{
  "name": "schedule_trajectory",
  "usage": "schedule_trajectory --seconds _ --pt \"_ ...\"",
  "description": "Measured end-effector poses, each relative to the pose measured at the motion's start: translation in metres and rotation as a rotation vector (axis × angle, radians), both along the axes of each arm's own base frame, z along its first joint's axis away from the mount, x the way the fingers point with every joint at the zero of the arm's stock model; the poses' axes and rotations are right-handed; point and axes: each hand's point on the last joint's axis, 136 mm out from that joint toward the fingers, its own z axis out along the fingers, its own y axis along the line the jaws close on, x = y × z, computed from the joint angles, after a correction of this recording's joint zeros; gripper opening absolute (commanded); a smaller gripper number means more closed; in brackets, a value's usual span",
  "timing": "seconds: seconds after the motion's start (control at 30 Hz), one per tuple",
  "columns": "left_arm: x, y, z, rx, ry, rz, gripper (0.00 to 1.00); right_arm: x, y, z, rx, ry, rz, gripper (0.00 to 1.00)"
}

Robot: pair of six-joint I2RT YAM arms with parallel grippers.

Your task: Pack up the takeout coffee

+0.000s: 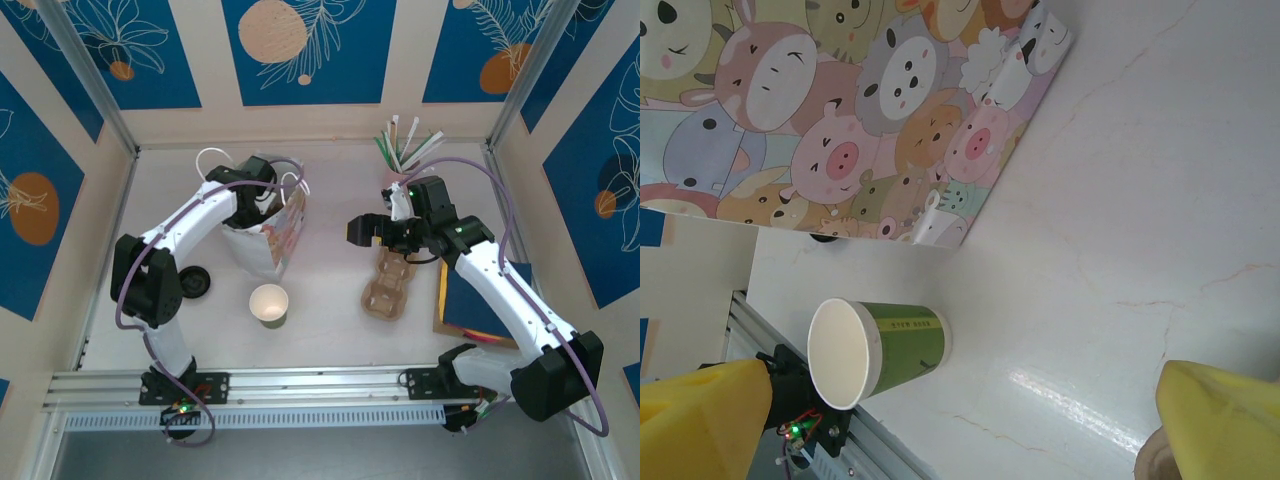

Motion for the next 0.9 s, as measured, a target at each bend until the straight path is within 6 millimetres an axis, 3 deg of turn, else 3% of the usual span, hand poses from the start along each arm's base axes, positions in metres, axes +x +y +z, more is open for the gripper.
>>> schedule_trajectory --seconds 0.9 --pt "-0.0013 0.0010 0.0003 0.001 0.002 0.002 0.85 -0.0002 0.0002 -0.0001 0.000 0.000 0.001 0.99"
